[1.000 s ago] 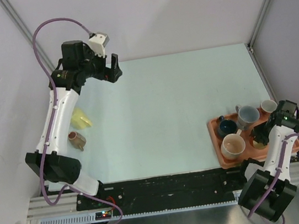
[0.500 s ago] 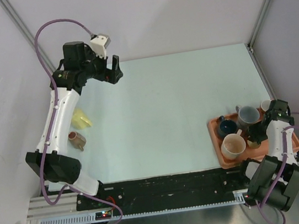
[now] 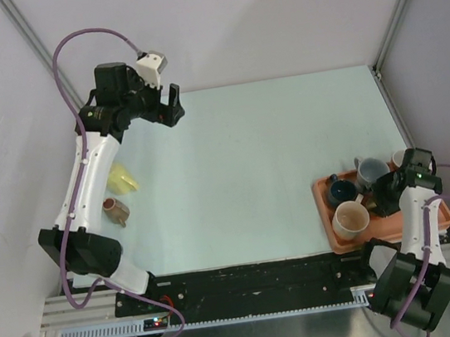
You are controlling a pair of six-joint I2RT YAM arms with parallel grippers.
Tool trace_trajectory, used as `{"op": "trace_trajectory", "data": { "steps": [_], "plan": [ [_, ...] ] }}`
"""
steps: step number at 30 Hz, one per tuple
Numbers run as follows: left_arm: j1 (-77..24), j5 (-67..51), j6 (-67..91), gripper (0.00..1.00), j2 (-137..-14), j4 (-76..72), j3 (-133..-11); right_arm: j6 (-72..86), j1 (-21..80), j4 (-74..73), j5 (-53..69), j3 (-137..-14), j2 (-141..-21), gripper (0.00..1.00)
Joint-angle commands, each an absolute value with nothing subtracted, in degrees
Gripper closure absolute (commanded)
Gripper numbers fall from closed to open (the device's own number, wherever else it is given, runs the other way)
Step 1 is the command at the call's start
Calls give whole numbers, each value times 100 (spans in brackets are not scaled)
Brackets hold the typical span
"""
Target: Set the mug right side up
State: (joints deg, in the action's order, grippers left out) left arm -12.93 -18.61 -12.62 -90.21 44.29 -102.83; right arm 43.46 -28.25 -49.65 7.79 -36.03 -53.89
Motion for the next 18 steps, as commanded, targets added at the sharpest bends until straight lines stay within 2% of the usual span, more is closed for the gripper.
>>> {"op": "trace_trajectory", "data": {
  "steps": [1,6,7,9,13,18],
  "plan": [
    [-1254,-1914,-1532,0,-8824,4350,-10165,4232,-2706,-5349,785,-4164,-5097,40],
    [-1204,-1971,-2440,0,-8852,4617,-9768,4034,-2291,-5932,430,-5063,-4964,25],
    [-1173,-1974,-2684,0,-8842,4756,-9665,3986,-2209,-6011,417,-5252,-4908,14],
    [-1014,-2060,-3275,0,-8835,5072,-9500,3921,-2013,-6095,531,-5571,-4789,4],
    [-500,-2139,-4475,0,-9019,5941,-9326,3790,-1336,-5966,788,-6158,-4670,1],
    [-330,-1006,-6754,3,-8974,6229,-8299,3486,-136,-5225,1215,-6447,-4857,1]
  ]
}}
